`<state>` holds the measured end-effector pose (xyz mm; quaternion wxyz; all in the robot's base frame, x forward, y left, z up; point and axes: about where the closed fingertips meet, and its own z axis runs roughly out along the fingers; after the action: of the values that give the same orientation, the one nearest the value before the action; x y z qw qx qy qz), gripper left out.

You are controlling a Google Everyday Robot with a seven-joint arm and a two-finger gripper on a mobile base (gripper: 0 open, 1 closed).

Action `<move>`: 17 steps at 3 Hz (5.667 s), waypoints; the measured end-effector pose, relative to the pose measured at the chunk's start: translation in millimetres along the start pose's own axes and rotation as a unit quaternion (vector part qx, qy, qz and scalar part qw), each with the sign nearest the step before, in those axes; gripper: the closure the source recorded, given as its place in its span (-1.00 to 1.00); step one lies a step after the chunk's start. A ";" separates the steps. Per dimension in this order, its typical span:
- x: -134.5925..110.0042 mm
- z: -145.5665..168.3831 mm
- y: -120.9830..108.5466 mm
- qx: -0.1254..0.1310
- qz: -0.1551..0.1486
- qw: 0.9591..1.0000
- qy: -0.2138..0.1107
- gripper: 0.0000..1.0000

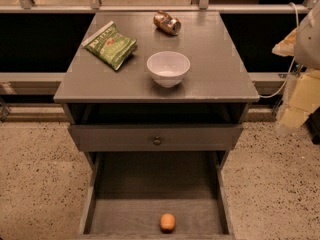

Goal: Pick orange from middle drawer and place on counter

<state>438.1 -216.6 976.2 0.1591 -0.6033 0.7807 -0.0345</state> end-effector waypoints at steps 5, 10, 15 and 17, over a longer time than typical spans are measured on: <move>-34.3 92.9 59.0 -0.021 -0.051 0.962 -0.267 -1.00; -39.8 213.6 90.4 -0.004 -0.019 0.906 -0.422 -1.00; -50.1 385.4 103.0 -0.032 -0.102 0.912 -0.395 -1.00; -58.7 423.9 128.9 -0.050 -0.138 0.919 -0.366 -1.00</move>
Offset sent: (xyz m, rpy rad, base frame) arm 0.0094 0.0782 -0.0875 0.3474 0.0372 0.2701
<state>454.0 -67.4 555.3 0.3971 -0.6826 0.5776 0.2068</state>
